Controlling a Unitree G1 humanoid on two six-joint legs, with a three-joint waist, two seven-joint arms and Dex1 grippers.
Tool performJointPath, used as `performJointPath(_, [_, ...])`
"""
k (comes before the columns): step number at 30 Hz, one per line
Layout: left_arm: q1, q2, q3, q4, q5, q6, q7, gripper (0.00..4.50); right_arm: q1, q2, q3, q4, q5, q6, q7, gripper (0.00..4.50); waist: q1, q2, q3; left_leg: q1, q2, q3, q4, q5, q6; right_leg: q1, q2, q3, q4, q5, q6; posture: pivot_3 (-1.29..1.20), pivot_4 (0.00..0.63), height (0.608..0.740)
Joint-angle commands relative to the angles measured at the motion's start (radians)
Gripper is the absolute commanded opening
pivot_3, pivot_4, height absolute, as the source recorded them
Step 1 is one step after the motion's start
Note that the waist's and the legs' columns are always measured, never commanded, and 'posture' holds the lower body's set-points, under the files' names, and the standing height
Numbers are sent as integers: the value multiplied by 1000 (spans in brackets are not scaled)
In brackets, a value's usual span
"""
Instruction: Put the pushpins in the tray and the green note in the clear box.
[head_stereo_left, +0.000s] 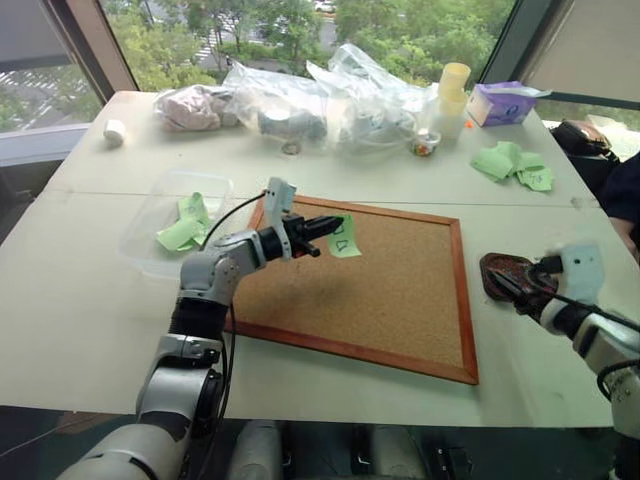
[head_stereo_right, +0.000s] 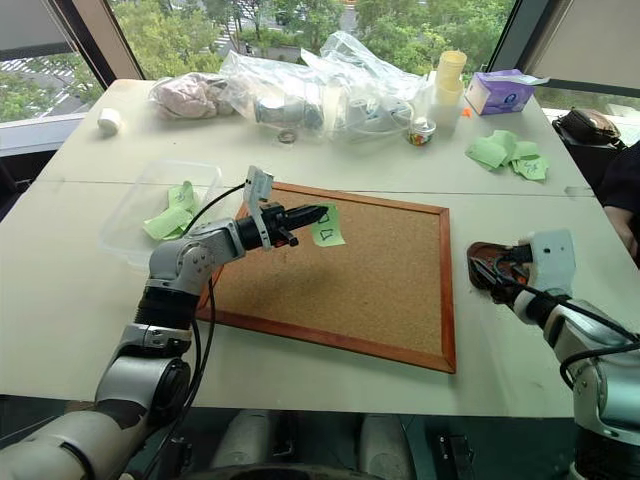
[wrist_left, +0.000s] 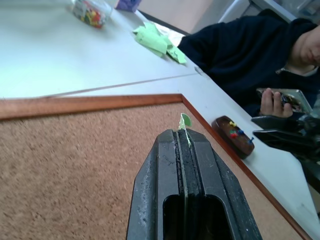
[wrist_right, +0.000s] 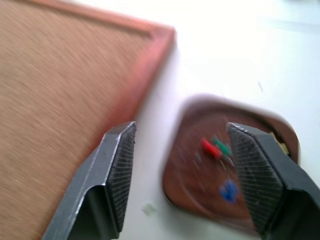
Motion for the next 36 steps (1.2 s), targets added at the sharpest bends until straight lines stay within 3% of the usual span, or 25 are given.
performJointPath(1, [-44,34,110,-112,-33,-32,91,0,-71,-43,48,-98,103,43,54,2938,0,0,0,0,0,0,0,0,0,0,0,0,0,0,0,0,150,740])
performJointPath(5, [-47,73,188,-164,-36,-33,185,0,-155,-65,120,-104,157,71,85,2938,6,0,0,0,0,-2,0,0,0,1,0,0,0,0,0,0,150,740])
performJointPath(13, [69,311,348,-181,-54,-24,183,0,-313,-81,288,-33,168,54,148,2938,-1,-1,0,0,0,-1,1,0,0,1,0,0,1,0,0,0,150,740])
performJointPath(21, [163,421,331,-101,-3,-70,135,0,-342,-99,357,22,138,5,192,2938,6,-1,0,0,-1,0,1,0,1,2,-1,-2,0,0,0,0,150,740])
performJointPath(24, [172,426,319,-91,2,-74,123,1066,-341,-102,360,31,128,-5,199,3020,4,-1,0,0,0,0,1,0,0,2,0,-2,0,0,0,0,150,740])
performJointPath(31, [158,452,298,-158,-31,-32,63,4418,-288,-135,330,20,115,-15,203,3020,4,-1,0,0,0,0,1,0,0,2,0,-2,1,0,0,0,150,740])
performJointPath(36, [154,457,236,-288,-115,57,-34,4418,-201,-180,265,2,116,-30,221,3020,7,-1,0,0,0,0,1,0,0,2,-1,-2,1,0,0,0,150,740])
